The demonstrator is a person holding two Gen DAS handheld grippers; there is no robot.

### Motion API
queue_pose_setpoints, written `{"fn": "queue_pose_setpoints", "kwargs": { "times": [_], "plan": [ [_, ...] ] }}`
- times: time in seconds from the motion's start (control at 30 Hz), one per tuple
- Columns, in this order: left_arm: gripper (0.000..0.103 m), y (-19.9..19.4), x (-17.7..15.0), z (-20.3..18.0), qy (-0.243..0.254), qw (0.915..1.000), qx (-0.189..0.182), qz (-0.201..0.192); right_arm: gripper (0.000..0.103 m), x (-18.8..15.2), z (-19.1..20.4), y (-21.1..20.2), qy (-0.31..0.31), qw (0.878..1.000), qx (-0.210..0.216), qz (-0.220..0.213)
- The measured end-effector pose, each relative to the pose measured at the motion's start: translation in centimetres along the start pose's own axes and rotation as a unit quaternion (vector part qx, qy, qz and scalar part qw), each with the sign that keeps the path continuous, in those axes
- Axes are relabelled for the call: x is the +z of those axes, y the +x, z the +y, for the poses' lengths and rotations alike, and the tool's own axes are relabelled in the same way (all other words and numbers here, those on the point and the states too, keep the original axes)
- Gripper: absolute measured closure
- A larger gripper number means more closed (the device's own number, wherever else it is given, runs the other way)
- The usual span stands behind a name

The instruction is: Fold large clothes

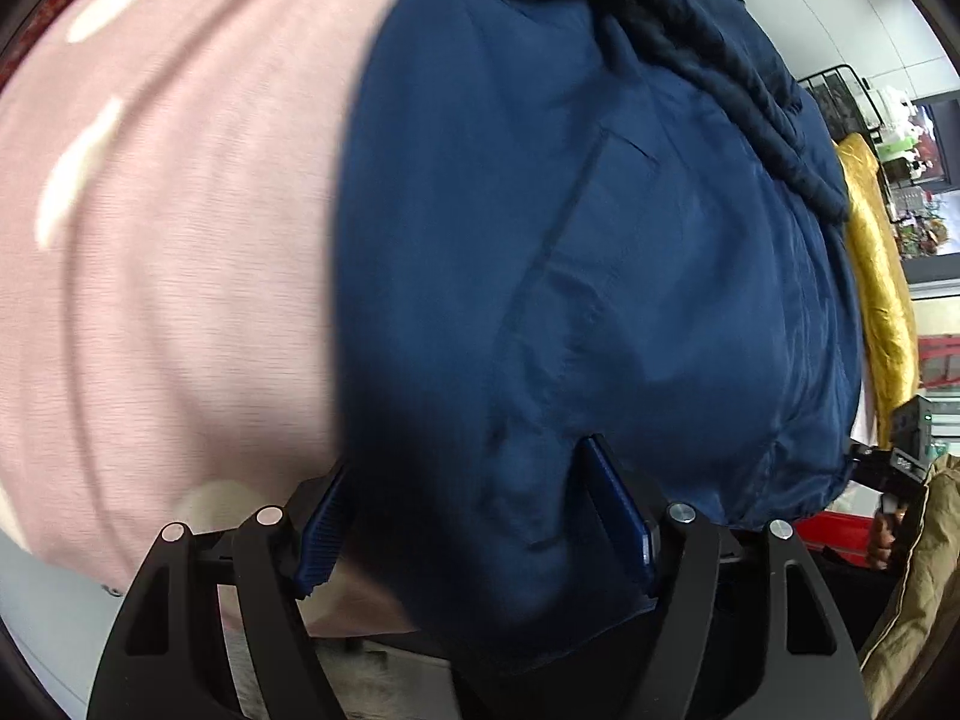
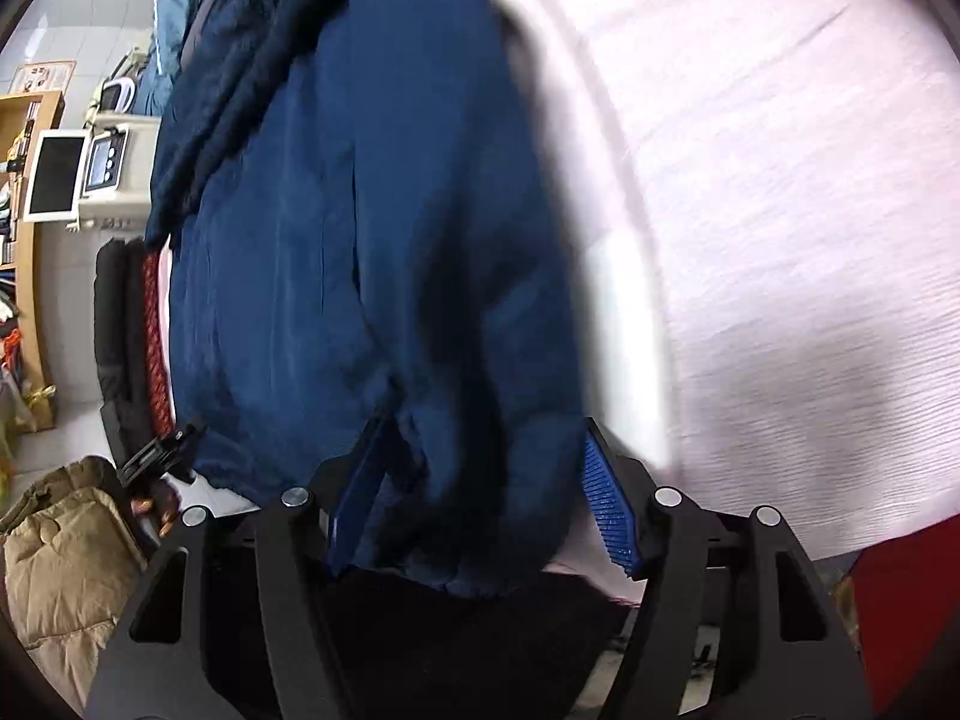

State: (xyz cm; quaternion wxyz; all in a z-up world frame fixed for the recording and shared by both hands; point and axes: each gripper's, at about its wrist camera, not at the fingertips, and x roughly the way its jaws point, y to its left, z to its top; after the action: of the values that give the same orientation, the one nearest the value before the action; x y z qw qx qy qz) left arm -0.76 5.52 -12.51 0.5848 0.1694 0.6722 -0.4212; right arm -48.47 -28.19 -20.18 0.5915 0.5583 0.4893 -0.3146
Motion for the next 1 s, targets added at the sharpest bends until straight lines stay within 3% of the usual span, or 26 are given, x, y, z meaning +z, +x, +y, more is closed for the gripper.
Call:
{"fn": "queue_pose_setpoints", "kwargs": {
  "times": [0.27,0.4,0.47,0.67,0.8,0.9,1.0],
  "plan": [
    [0.033,1.2,1.0,-1.2,-0.003,0.9999,-0.013,-0.001,0.039,0.9,-0.4,1.4,0.01,1.0,0.02,0.01],
    [0.054,0.6,1.4,-1.4,-0.01,0.9997,-0.022,0.0,0.04,-0.5,-0.7,0.1,0.009,1.0,0.021,0.004],
    [0.057,-0.1,1.0,-0.5,-0.014,0.9995,-0.028,0.0,0.04,-1.3,-1.6,0.1,0.018,0.999,0.028,0.014],
    [0.053,0.3,0.2,0.3,-0.031,0.9985,-0.044,0.01,0.039,-1.9,-1.9,0.4,0.05,0.997,0.056,-0.002],
    [0.047,0.4,0.6,0.1,-0.029,0.9984,-0.045,0.015,0.039,0.1,-1.8,0.7,0.07,0.993,0.085,-0.043],
    [0.048,1.0,1.9,-1.0,-0.012,0.9988,-0.043,0.019,0.039,1.7,-1.6,1.2,0.079,0.99,0.106,-0.058],
    [0.054,1.0,2.3,-1.4,-0.003,0.9987,-0.044,0.027,0.039,1.7,-0.6,1.7,0.058,0.991,0.109,-0.042]
  ]
}}
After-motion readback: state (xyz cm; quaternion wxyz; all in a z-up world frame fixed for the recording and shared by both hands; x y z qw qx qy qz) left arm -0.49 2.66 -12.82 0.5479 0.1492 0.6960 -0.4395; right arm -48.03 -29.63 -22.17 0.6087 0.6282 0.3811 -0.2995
